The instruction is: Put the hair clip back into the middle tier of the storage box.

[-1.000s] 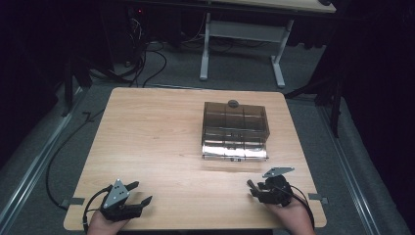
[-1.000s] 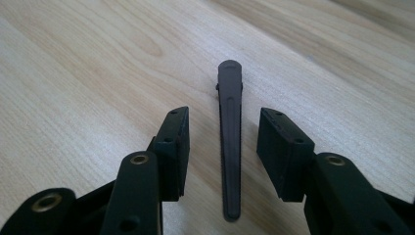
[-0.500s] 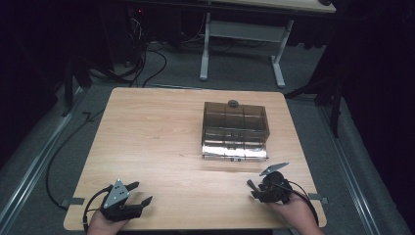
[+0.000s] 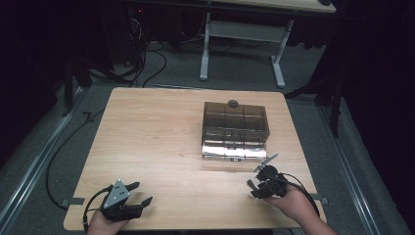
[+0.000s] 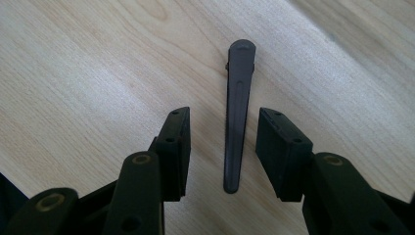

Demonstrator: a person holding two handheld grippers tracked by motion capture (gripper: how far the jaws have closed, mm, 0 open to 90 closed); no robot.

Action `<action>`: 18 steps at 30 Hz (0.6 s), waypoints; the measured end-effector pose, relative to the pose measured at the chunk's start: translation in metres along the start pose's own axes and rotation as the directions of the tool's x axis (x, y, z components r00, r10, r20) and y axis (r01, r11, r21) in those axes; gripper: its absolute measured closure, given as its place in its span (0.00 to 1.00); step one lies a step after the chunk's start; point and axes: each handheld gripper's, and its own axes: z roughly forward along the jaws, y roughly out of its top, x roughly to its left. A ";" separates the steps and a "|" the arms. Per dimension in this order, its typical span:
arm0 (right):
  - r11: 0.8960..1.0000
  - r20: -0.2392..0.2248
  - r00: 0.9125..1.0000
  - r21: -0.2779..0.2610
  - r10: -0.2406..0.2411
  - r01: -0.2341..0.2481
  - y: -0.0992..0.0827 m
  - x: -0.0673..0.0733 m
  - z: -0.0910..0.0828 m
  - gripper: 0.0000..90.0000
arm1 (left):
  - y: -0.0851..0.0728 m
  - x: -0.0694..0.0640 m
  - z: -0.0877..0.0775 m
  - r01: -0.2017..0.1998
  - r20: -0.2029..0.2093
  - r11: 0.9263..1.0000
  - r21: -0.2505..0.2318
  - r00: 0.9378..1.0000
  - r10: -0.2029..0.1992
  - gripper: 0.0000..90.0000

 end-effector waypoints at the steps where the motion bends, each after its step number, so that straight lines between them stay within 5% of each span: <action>1: 1.000 0.007 1.000 0.016 -0.010 0.010 0.004 0.001 0.000 0.64 | 0.000 0.000 0.000 0.000 0.000 1.000 0.000 1.000 0.000 0.32; 9: 0.995 0.018 0.999 0.095 -0.037 0.035 0.016 0.001 0.003 0.67 | 0.000 0.000 0.000 -0.001 0.001 1.000 0.002 1.000 0.001 0.32; 18: 0.991 0.031 0.999 0.126 -0.042 0.037 0.029 -0.002 0.001 0.75 | 0.000 0.000 0.001 -0.003 0.003 1.000 0.003 1.000 0.003 0.32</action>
